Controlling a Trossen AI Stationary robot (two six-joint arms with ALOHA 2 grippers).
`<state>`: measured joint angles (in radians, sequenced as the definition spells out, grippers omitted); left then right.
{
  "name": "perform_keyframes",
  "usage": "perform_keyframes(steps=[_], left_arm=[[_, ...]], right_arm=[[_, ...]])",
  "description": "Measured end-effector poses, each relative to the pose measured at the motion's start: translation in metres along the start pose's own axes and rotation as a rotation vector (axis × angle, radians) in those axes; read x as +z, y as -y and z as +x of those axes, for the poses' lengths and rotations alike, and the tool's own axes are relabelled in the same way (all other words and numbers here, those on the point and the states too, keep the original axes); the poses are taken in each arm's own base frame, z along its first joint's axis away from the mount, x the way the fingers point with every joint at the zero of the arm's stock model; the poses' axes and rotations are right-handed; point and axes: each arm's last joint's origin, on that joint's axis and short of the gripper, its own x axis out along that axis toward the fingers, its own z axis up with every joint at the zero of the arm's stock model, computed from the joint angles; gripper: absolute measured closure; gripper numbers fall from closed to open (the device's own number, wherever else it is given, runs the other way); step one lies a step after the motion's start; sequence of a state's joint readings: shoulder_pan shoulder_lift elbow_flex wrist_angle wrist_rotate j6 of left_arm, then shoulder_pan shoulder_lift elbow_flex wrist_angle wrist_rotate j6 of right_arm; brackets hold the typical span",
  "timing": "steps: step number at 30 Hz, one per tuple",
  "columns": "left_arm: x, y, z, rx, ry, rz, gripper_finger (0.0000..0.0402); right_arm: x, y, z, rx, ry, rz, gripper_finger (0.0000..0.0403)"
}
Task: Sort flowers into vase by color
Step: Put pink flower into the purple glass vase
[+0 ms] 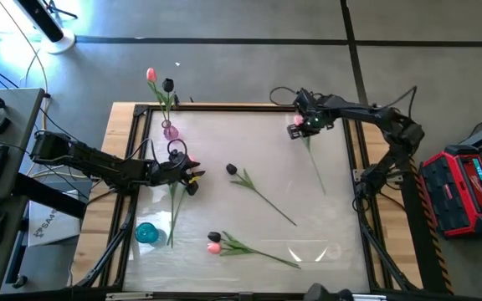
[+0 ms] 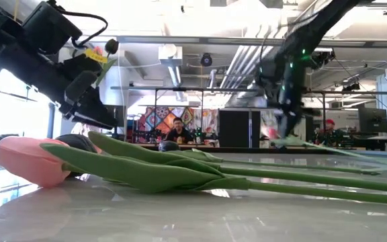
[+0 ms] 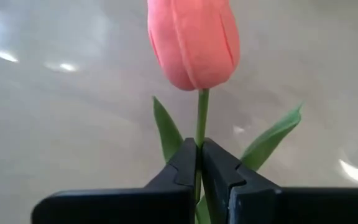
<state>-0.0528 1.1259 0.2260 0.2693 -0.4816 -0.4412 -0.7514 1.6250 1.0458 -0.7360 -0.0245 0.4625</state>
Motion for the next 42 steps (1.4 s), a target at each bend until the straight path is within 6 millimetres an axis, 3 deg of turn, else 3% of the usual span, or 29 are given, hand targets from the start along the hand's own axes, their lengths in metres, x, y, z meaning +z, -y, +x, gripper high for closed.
perform_keyframes(steps=[11,19,25,34,42], left_arm=[[0.018,0.008,-0.002,-0.075,0.175,-0.041,0.0225],[0.027,0.011,-0.004,-0.118,0.257,-0.037,0.0225],[0.036,0.015,-0.007,-0.195,0.33,-0.065,0.0225],[0.042,0.016,-0.01,-0.219,0.394,-0.078,0.0225],[0.048,0.028,-0.02,-0.33,0.486,-0.006,0.0213]], right_arm=[[-0.02,-0.097,-0.035,0.427,0.348,-0.368,0.0402],[-0.046,-0.153,-0.059,0.641,0.598,-0.476,0.0402],[-0.061,-0.174,-0.074,0.736,0.748,-0.576,0.0402],[-0.079,-0.193,-0.081,0.757,0.867,-0.681,0.0402],[-0.082,-0.198,-0.089,0.799,0.96,-0.777,0.0402]])
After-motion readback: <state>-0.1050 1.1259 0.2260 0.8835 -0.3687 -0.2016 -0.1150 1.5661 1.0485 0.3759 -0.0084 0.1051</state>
